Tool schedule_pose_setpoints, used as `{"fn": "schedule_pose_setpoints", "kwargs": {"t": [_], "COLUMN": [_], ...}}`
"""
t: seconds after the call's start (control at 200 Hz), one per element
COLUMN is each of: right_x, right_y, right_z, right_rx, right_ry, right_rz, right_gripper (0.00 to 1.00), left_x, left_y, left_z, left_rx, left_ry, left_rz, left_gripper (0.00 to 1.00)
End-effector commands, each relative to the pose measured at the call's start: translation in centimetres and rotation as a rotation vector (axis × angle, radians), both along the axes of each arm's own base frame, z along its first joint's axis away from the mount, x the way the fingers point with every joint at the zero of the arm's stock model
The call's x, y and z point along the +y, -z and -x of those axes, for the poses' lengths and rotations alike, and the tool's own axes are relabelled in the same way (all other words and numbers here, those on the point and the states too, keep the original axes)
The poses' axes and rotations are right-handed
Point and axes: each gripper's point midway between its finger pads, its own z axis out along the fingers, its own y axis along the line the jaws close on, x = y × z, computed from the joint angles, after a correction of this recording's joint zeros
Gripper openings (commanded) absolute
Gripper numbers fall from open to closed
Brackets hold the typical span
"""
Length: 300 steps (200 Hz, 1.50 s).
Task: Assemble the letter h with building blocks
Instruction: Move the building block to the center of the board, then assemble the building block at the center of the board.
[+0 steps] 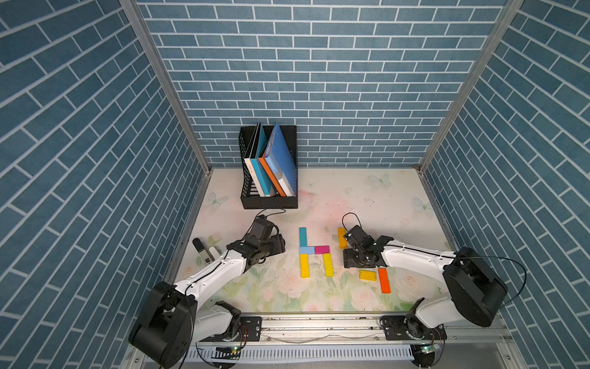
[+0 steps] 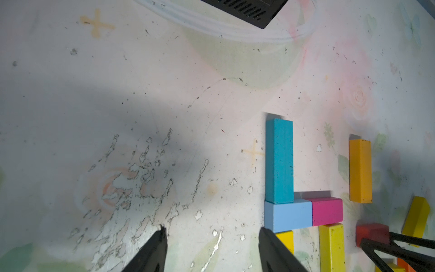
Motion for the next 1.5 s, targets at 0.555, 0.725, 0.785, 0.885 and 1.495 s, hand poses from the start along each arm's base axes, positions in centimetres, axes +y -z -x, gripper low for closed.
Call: {"fn": "schedule_pose_setpoints", "kwargs": {"t": [0.555,0.725,0.785,0.885,1.495], "right_x": [0.7,1.3,1.3,1.3,1.5], "right_y": [1.3,1.5,1.6,1.8,1.7], "right_z": [-2.7,-2.9,-3.0,-2.8,-2.3], "right_rx": [0.010,0.013,0.013,0.021,0.046], "right_ry": [0.009,-0.003,-0.004,-0.004,0.030], "right_rz": [0.062,0.048,0.050,0.052,0.023], "right_gripper": [0.47,0.53,0.57,0.66,0.70], "left_x": [0.1,0.1,0.0,0.1,0.0], "left_y": [0.3,0.4,0.4,0.4,0.5], "left_z": [-0.2,-0.2,-0.2,-0.2,0.1], "left_rx": [0.010,0.012,0.011,0.013,0.013], "left_ry": [0.000,0.001,0.000,-0.001,0.004], "left_rz": [-0.026,-0.026,-0.023,-0.022,-0.012], "left_gripper": [0.67,0.67,0.67,0.67,0.67]}}
